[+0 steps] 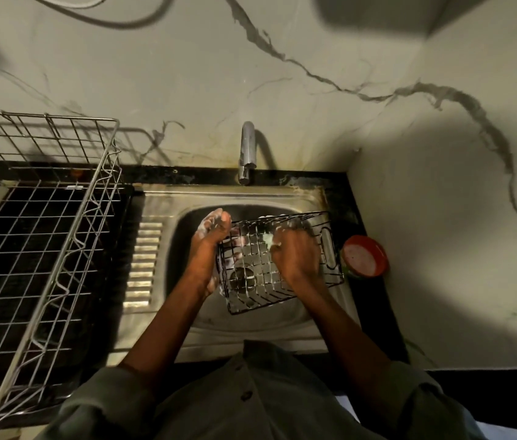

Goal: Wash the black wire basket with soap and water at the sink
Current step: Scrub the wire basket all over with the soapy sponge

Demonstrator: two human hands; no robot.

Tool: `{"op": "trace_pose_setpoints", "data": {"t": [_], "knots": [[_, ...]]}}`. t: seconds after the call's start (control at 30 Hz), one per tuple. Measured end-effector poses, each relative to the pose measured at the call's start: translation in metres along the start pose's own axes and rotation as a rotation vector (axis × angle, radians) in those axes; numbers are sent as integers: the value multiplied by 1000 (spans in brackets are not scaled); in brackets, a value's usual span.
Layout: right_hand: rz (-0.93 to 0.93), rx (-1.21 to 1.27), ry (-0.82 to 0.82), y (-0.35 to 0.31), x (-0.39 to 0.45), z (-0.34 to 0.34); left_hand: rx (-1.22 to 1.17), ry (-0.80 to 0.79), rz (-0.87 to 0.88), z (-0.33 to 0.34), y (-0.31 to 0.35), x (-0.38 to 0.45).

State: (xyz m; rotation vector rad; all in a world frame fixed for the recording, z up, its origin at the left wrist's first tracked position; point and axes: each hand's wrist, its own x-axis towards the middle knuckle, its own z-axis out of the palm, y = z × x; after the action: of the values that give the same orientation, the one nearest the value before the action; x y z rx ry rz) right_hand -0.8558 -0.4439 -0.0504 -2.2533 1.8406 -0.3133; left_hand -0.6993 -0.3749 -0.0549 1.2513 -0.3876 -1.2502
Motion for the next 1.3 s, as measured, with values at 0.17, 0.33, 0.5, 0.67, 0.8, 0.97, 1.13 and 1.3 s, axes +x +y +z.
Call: {"op": "trace_pose_setpoints", "data": {"t": [0.17, 0.33, 0.5, 0.67, 0.8, 0.97, 1.13, 1.3], "knots": [[-81, -212, -398, 17, -6, 6, 55, 42, 2, -8, 3, 9], [184, 198, -60, 11, 1, 10, 101, -1, 8, -4, 4, 11], [240, 230, 156, 12, 9, 9, 20, -35, -31, 1, 1, 6], [47, -121, -373, 30, 3, 20, 52, 25, -3, -11, 0, 13], [85, -92, -239, 27, 5, 24, 38, 27, -11, -15, -2, 14], [167, 148, 134, 16, 14, 13, 29, -1, -15, -10, -4, 7], [80, -171, -187, 24, 5, 10, 64, 65, 60, -13, -3, 14], [73, -171, -237, 31, -6, 16, 76, 60, 74, -17, -6, 17]]}}
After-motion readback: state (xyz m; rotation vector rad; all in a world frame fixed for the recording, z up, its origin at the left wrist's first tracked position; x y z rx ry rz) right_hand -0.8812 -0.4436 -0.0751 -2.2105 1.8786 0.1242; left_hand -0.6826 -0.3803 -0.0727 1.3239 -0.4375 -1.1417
